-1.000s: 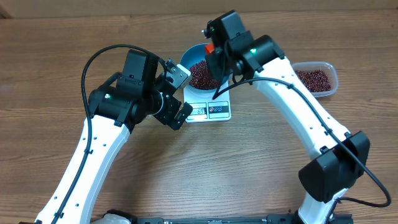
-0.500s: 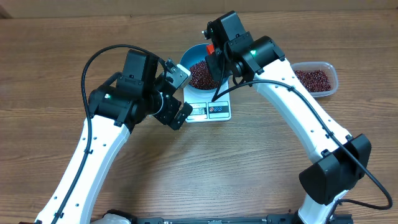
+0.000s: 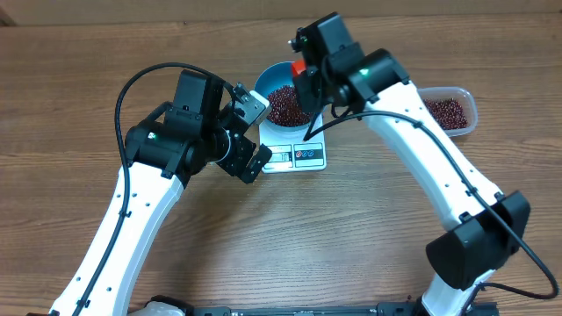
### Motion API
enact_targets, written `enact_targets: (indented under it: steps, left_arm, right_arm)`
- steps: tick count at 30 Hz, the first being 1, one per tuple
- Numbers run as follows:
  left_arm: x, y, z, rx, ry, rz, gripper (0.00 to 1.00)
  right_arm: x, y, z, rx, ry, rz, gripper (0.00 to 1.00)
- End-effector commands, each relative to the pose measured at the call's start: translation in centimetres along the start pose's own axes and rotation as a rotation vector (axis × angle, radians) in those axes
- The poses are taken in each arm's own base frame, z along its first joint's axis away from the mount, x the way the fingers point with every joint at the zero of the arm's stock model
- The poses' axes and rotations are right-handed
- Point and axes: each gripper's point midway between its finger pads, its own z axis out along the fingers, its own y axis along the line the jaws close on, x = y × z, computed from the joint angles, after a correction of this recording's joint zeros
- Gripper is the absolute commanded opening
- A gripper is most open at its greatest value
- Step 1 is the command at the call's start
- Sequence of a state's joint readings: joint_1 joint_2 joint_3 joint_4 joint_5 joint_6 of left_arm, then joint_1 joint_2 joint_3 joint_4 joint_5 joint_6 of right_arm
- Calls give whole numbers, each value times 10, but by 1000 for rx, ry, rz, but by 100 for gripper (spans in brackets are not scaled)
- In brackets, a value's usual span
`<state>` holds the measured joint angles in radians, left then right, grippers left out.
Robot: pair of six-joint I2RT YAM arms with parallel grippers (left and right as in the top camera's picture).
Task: Scoop item into bowl and weigh 150g on scale
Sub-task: 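Move the red cup back into the bean container and scoop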
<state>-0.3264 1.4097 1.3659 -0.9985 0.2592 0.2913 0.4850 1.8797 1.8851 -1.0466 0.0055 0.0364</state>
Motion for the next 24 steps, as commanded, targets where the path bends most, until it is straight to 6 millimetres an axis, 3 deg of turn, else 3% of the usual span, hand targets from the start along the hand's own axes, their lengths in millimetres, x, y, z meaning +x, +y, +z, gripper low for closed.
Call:
enact_targets:
  steps: [1, 5, 11, 18, 24]
  left_arm:
    - [-9, -1, -9, 5, -39, -2, 100]
    - [-9, -1, -9, 5, -39, -2, 100]
    - [-9, -1, -9, 5, -39, -2, 99]
    - [-9, -1, -9, 5, -39, -2, 99]
    - [-9, -1, -9, 5, -39, -2, 100]
  right_arm:
    - [-32, -12, -64, -82, -150, 49, 4]
    - [-34, -43, -94, -93, -193, 114, 4]
    - [-16, -117, -132, -16, -216, 267, 4]
    - [22, -188, -147, 62, -162, 452, 4]
    - [35, -220, -157, 108, -174, 526, 4]
